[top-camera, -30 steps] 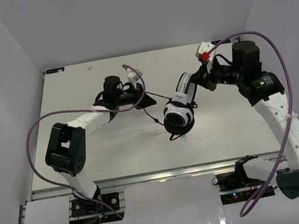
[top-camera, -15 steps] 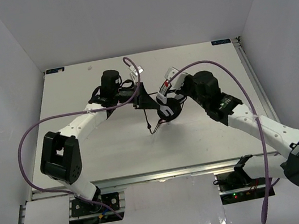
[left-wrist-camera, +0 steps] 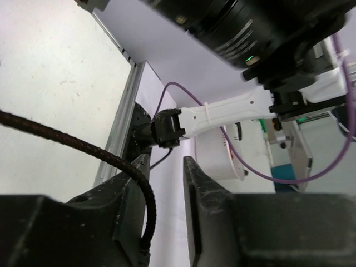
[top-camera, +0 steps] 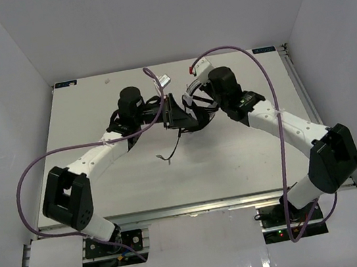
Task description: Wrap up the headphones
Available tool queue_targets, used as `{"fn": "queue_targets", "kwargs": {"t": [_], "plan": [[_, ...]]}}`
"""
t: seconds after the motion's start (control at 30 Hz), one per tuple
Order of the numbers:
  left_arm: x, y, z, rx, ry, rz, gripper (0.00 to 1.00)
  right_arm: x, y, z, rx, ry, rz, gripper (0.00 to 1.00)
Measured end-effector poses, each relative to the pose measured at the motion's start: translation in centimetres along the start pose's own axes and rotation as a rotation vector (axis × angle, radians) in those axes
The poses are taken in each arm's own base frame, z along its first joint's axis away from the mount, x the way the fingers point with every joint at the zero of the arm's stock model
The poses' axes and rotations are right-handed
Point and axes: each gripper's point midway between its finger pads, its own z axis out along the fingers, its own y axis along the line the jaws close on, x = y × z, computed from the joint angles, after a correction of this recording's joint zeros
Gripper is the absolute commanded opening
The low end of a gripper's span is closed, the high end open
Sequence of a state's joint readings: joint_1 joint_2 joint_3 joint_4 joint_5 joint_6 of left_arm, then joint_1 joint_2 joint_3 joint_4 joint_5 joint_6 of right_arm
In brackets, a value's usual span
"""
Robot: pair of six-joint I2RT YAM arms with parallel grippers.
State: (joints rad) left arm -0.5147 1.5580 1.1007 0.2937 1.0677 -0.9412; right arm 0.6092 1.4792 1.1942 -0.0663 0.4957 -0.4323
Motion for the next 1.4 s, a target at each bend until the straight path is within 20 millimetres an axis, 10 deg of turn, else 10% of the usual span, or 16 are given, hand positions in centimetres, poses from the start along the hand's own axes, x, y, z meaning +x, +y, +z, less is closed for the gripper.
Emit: {"fn": "queue_targets", "kwargs": {"t": [0.27,0.67,1.07,1.4], "plan": [[3.2,1.4,4.6,-0.039,-0.002,0.058,0.32,-2.9,-0.5,0.0,-0.164,0.005,0.268,0.08],[3.0,5.7,9.4,-0.326,-0.183,0.353,0.6,-1.5,2.8,-1.2,-0.419,0.114,0.616,0.08],[2.3,12.9,6.3,-0.741,-0.29,0.627,0.57,-0.4,3.6,-1.7,-0.49,0.168,0.804,0.08],[6.5,20.2,4.8,-0.898,-0.136,0.664,0.64,7.8,6.6,-0.5,-0.399,0.407,0.931,0.08]]}}
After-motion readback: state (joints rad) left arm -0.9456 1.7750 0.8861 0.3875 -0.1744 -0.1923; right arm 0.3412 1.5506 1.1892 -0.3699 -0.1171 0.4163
